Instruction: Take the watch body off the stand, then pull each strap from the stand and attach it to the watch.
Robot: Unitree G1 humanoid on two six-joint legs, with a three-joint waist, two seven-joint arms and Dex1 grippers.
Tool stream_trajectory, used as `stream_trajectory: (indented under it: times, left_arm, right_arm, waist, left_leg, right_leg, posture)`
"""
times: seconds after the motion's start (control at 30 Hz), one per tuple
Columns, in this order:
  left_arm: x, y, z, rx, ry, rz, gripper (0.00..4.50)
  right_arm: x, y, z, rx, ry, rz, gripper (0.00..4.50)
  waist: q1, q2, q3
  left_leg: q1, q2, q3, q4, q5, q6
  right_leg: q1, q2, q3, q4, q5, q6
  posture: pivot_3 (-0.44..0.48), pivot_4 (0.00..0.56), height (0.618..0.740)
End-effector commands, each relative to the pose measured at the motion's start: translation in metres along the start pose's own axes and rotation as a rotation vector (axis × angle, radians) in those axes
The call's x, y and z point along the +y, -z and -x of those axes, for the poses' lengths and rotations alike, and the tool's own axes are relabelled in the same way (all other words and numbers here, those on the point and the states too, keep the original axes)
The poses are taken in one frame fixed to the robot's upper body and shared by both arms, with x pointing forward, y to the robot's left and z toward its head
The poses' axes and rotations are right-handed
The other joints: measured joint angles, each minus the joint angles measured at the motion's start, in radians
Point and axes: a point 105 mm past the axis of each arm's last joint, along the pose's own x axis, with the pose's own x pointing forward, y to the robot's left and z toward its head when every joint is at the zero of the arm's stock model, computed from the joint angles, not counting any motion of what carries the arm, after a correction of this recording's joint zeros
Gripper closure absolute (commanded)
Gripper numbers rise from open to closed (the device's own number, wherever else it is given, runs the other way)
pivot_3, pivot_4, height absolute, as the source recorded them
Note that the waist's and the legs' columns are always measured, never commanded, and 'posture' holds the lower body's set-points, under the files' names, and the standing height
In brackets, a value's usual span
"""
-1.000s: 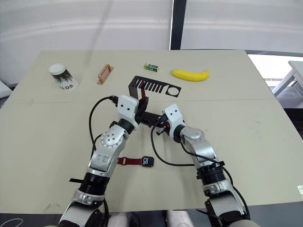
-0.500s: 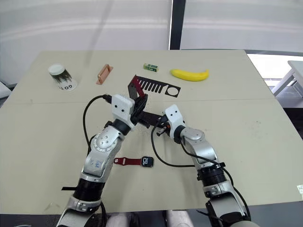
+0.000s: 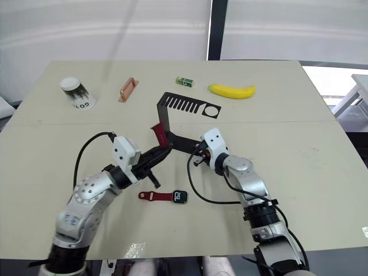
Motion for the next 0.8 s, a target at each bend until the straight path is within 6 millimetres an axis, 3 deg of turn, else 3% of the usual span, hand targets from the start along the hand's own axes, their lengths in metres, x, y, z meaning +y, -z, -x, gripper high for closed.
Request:
stream_trajectory:
  times: [0.03,0.13,0.23,0.37,0.5,0.67,0.8]
  left_arm:
    - [-0.017,-0.015,0.006,-0.023,0.208,0.054,4.45]
    - [-0.023,-0.018,0.008,-0.02,0.351,0.149,4.45]
    - [-0.023,-0.023,0.004,-0.041,0.451,0.213,4.5]
    - [-0.017,-0.025,-0.01,-0.053,0.515,0.273,4.5]
    - [-0.018,-0.029,-0.018,-0.062,0.579,0.302,4.5]
    - [-0.023,-0.033,-0.035,-0.077,0.645,0.292,4.5]
    - [-0.025,-0.034,-0.039,-0.085,0.663,0.3,4.5]
  right_arm:
    - [0.018,-0.04,0.039,-0.141,-0.133,0.11,4.5]
    - [0.014,-0.048,0.078,-0.167,-0.156,0.025,4.5]
    - [0.022,-0.059,0.105,-0.205,-0.252,-0.101,3.71]
    - [0.035,-0.082,0.131,-0.305,-0.39,-0.267,1.9]
    - [0.047,-0.104,0.139,-0.407,-0.495,-0.391,0.18]
    - [0.053,-0.124,0.124,-0.478,-0.524,-0.53,0.03]
    - [0.058,-0.127,0.11,-0.453,-0.484,-0.537,0.03]
  waist:
    - [0.0,0.001,0.0]
    - [-0.001,0.001,0.001]
    - [-0.003,0.0,0.001]
    - [-0.003,0.0,0.001]
    - [-0.007,0.0,0.001]
    - [-0.003,0.0,0.001]
    - [-0.005,0.0,0.001]
  left_leg:
    - [-0.001,0.0,0.0,0.0,0.0,0.0]
    - [-0.002,0.0,-0.001,0.0,0.0,0.001]
    - [-0.001,0.0,-0.001,0.0,0.0,0.001]
    - [-0.002,0.0,-0.001,0.0,0.0,0.0]
    - [-0.002,0.0,-0.001,0.0,0.0,0.0]
    - [-0.002,0.0,-0.001,0.001,0.0,0.001]
    - [-0.003,0.0,-0.002,0.0,0.0,0.001]
  right_leg:
    - [0.0,0.0,0.0,-0.001,0.0,0.0]
    - [0.0,0.0,0.0,-0.002,0.0,0.001]
    - [0.0,0.001,0.0,-0.002,0.0,0.001]
    - [0.0,0.001,0.0,-0.002,0.0,0.001]
    - [0.0,0.002,0.0,-0.002,0.0,0.001]
    - [0.0,0.002,0.001,-0.002,0.001,0.001]
    - [-0.001,0.002,0.001,-0.002,0.0,0.001]
  posture:
    - [0.0,0.15,0.74]
    - [0.0,0.15,0.74]
    - [0.0,0.15,0.74]
    - [0.0,0.15,0.74]
    - [0.0,0.15,0.74]
    - [0.0,0.15,0.74]
    - [0.0,0.15,0.74]
